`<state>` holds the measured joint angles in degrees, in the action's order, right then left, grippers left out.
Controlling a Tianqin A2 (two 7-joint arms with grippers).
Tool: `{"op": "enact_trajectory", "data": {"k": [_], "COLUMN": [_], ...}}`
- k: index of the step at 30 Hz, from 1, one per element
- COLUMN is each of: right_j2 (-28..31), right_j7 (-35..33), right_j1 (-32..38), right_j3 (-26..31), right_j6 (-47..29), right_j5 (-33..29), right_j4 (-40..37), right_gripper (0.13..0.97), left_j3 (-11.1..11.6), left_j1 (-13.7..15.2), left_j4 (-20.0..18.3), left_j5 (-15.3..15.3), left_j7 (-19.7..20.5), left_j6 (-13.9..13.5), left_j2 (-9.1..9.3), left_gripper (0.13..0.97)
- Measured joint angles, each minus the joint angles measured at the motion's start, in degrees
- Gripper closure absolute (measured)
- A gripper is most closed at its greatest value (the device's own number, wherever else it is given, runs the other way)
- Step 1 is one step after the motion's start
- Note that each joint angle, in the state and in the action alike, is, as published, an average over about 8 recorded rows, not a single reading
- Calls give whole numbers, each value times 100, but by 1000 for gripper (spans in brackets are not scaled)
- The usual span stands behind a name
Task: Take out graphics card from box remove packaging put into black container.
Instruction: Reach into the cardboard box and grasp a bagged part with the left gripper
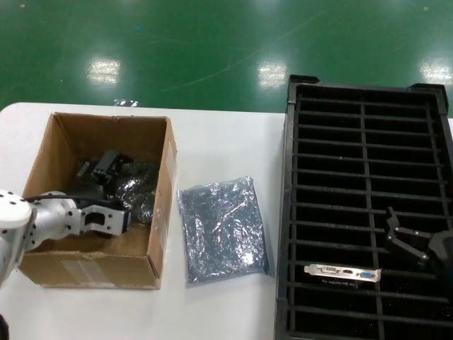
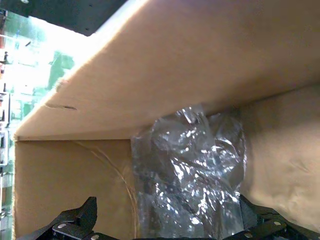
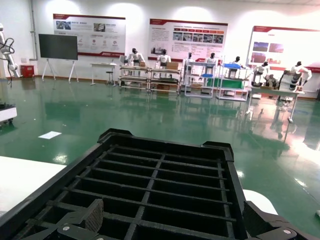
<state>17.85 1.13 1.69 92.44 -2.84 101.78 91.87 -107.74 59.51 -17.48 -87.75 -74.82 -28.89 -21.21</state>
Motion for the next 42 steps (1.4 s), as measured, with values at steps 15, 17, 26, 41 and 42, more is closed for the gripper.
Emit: {"op": "enact_trajectory", "data": {"k": [15,17,26,41,42], "right_j2": [0,0,0,0,0], "right_j7": [0,0,0,0,0], "right_j1": [0,0,0,0,0], "right_j3": [0,0,0,0,0], "right_j6": [0,0,0,0,0], "right_j5": [0,0,0,0,0], "right_j4": [0,0,0,0,0], "right_gripper": [129,129,129,129,129], "left_j3": [548,652,954,933,929], "left_j1": [-38,-2,118,-16,-25], "left_j4": [341,430,707,446,425], "left_j5": [-450,-537,-772,-695,-688], "left_j7": [-1073,-1295,-1946,-1848,-1834], "left_j6": [258,278,296,300,302], "left_j2": [129,159,223,118,111], "left_gripper": [135,137,158,347,347]}}
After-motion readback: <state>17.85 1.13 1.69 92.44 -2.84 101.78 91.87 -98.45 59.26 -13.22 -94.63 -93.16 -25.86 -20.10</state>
